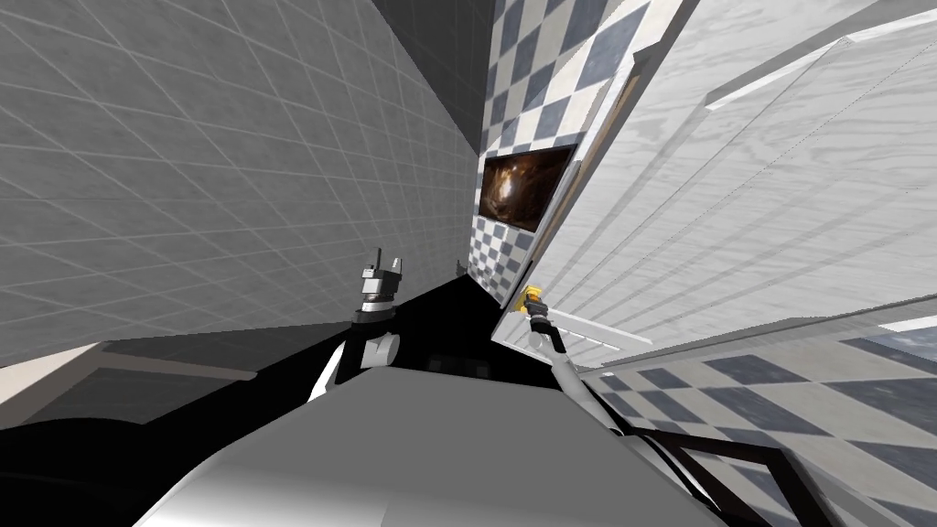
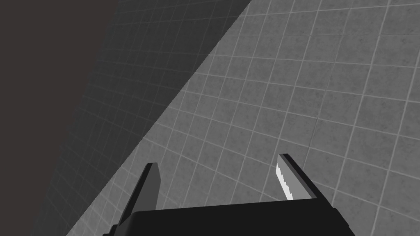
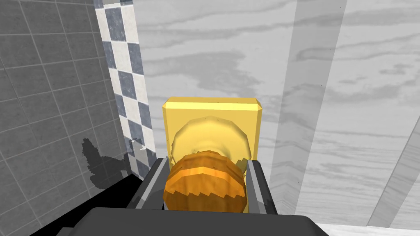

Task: Pull the door open

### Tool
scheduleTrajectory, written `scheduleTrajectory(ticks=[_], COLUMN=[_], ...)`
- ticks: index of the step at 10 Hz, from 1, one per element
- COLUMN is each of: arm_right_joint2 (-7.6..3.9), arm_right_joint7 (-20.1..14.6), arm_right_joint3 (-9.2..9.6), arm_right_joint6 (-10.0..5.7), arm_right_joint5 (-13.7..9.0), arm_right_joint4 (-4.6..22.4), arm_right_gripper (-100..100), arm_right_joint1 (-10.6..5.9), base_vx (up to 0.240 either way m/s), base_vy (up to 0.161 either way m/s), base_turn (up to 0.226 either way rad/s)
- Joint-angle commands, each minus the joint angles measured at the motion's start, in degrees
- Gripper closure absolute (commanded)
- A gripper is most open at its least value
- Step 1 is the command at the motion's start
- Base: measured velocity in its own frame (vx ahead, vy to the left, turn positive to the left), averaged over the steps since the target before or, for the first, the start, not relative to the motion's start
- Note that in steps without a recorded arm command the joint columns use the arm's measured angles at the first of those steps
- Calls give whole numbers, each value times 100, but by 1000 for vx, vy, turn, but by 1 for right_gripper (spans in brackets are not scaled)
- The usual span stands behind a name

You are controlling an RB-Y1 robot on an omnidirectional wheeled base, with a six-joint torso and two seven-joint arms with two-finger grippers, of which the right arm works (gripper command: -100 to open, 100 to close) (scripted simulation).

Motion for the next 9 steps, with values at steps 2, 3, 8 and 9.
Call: scheduleTrajectory(ticks=[2,3,8,9], arm_right_joint2=[-119,-154,-346,-405], arm_right_joint7=[-145,-185,-367,-426], arm_right_joint3=[168,213,431,497], arm_right_joint6=[-29,-36,-100,-124], arm_right_joint5=[18,23,40,46], arm_right_joint4=[-118,-146,-256,-294], arm_right_gripper=[100,100,100,100], arm_right_joint1=[77,97,194,222], base_vx=[-224,-193,-163,-192], base_vy=[-49,-49,-47,-59], base_turn=[105,79,87,114])
